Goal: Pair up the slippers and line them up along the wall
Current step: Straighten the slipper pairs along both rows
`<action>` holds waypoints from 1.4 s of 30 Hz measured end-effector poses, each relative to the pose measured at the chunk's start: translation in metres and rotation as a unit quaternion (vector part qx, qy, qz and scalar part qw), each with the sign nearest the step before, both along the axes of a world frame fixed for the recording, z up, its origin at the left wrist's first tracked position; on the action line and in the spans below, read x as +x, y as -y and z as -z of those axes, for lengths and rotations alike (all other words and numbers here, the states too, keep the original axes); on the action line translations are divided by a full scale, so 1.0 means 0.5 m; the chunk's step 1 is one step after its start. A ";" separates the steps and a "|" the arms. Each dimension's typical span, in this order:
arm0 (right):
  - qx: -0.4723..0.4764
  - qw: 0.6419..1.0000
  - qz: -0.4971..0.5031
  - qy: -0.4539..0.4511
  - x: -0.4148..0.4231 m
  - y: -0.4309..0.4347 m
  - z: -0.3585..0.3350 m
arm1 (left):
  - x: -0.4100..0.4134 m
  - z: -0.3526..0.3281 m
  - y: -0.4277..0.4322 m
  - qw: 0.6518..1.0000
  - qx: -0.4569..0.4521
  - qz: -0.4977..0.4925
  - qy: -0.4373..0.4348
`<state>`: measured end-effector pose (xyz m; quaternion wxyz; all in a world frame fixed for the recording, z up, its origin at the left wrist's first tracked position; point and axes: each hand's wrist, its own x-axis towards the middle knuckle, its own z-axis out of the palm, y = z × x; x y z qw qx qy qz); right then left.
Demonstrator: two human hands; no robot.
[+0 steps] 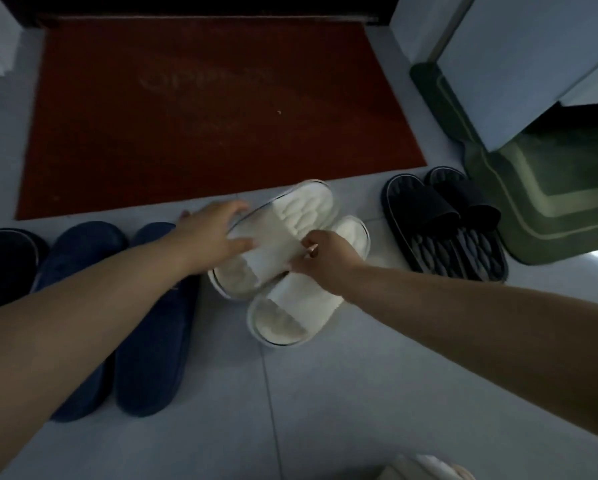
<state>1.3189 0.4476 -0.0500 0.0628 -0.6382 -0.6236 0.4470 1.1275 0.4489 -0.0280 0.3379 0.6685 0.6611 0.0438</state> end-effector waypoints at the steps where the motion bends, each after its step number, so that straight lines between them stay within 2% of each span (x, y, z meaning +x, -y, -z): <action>1: -0.020 0.995 0.082 -0.047 0.004 0.019 -0.001 | 0.004 -0.006 -0.006 1.000 0.027 -0.006 0.009; 2: -0.048 0.981 0.160 -0.099 0.008 0.035 -0.004 | 0.010 -0.010 -0.010 0.999 0.050 -0.009 0.019; 4: -0.132 0.925 0.263 -0.241 0.022 0.053 -0.015 | 0.027 -0.008 -0.013 0.997 0.075 -0.011 0.032; 5: -0.192 0.891 0.273 -0.309 0.032 0.055 -0.023 | 0.035 -0.004 -0.012 0.996 0.078 -0.009 0.031; 6: -0.244 0.871 0.258 -0.339 0.047 0.051 -0.031 | 0.043 0.002 -0.009 0.997 0.074 -0.004 0.026; 7: -0.259 0.883 0.230 -0.315 0.062 0.046 -0.035 | 0.049 0.009 -0.006 0.998 0.067 0.001 0.019; 8: -0.229 0.918 0.201 -0.252 0.079 0.039 -0.033 | 0.055 0.017 -0.002 0.998 0.056 0.004 0.012; 10: -0.102 0.980 0.150 -0.078 0.120 0.021 -0.020 | 0.068 0.034 0.010 1.000 0.027 0.003 -0.005; 11: -0.030 0.993 0.115 0.018 0.144 0.008 -0.011 | 0.073 0.042 0.017 1.000 0.008 -0.002 -0.016; 13: 0.057 0.986 0.039 0.152 0.181 -0.019 0.001 | 0.083 0.057 0.030 0.999 -0.035 -0.012 -0.036; 17: 0.073 0.966 -0.081 0.234 0.204 -0.081 0.024 | 0.111 0.093 0.050 0.991 -0.125 -0.050 -0.028; 21: 0.025 0.962 -0.143 0.231 0.188 -0.138 0.047 | 0.169 0.127 0.055 0.983 -0.128 -0.127 0.034; 23: 0.000 0.971 -0.130 0.198 0.177 -0.142 0.054 | 0.185 0.139 0.045 0.986 -0.102 -0.130 0.023; 28: 0.024 0.984 -0.088 0.150 0.194 -0.084 0.084 | 0.176 0.156 0.004 0.993 -0.061 -0.097 0.018; 32: 0.007 0.997 -0.046 0.056 0.212 -0.063 0.069 | 0.155 0.152 -0.012 0.991 -0.033 -0.104 0.072; 36: -0.048 0.998 -0.022 0.017 0.190 -0.039 0.060 | 0.125 0.125 -0.026 0.991 0.013 -0.130 0.038; 39: -0.067 0.997 -0.008 -0.023 0.165 -0.026 0.062 | 0.108 0.110 -0.028 0.990 0.014 -0.139 0.013; 42: -0.067 0.997 0.008 -0.020 0.158 -0.031 0.066 | 0.107 0.104 -0.025 0.991 0.010 -0.130 0.006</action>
